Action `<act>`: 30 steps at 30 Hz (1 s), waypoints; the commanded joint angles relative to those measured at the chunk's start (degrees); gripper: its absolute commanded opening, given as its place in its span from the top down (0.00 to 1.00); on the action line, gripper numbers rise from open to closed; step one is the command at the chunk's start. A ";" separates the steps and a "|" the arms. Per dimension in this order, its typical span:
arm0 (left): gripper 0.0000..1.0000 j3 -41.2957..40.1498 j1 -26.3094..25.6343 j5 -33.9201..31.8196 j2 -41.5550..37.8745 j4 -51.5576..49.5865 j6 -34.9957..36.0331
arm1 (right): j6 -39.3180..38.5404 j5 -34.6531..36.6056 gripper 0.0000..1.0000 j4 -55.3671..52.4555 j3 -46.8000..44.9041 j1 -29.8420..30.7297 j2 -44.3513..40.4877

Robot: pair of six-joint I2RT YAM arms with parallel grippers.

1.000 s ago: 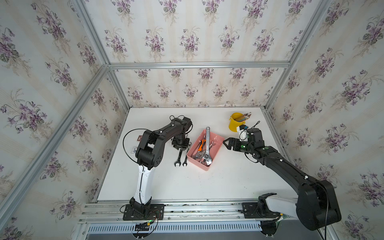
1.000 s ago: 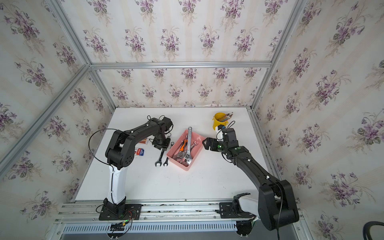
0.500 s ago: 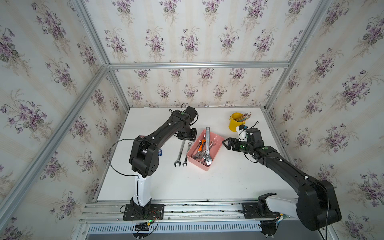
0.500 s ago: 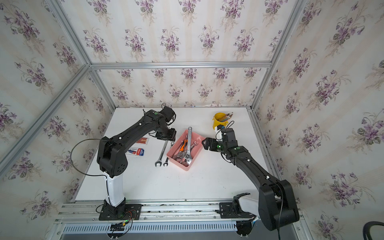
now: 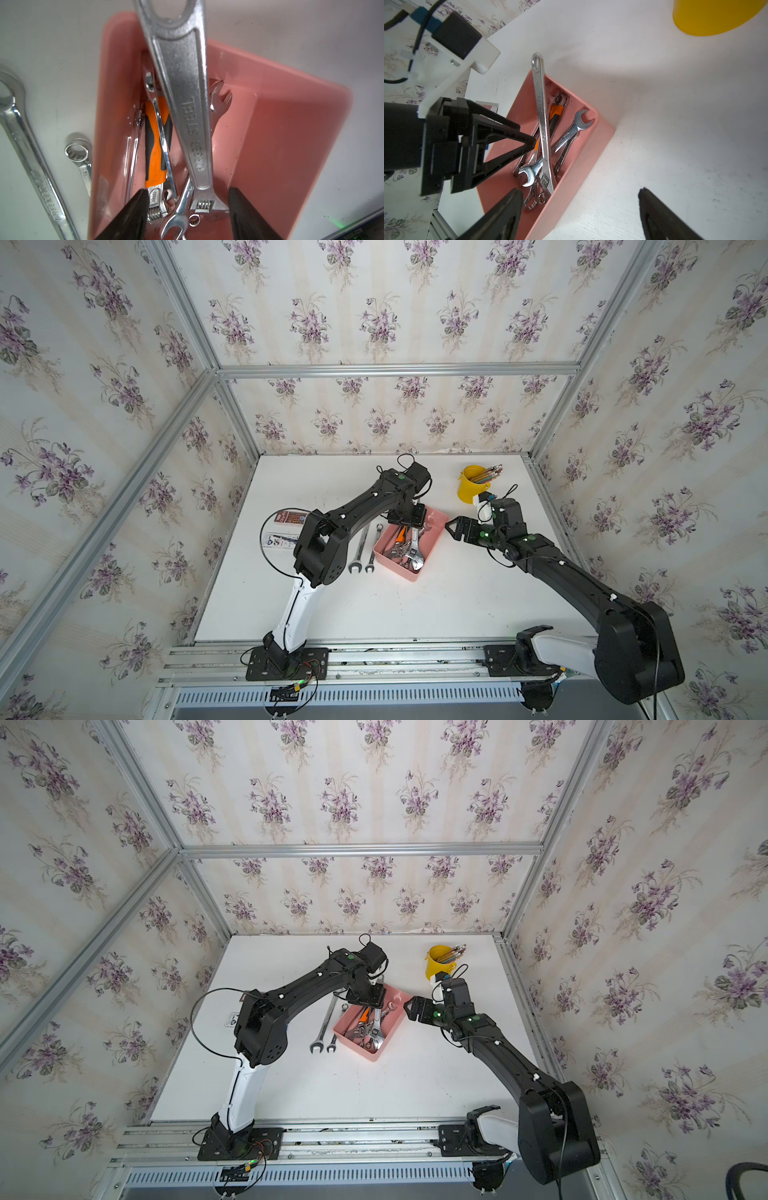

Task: Take out the wrench from the storage box
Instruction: Pick up the wrench from the storage box.

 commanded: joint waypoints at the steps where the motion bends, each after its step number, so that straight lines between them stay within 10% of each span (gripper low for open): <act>1: 0.35 1.87 -0.67 -2.11 1.71 0.79 -1.06 | 0.64 0.16 0.09 -0.49 -0.34 0.13 -0.28; 30: 0.79 2.91 -3.81 -5.17 4.12 -0.64 -4.11 | -1.06 1.15 0.09 -1.06 -1.78 0.03 -1.68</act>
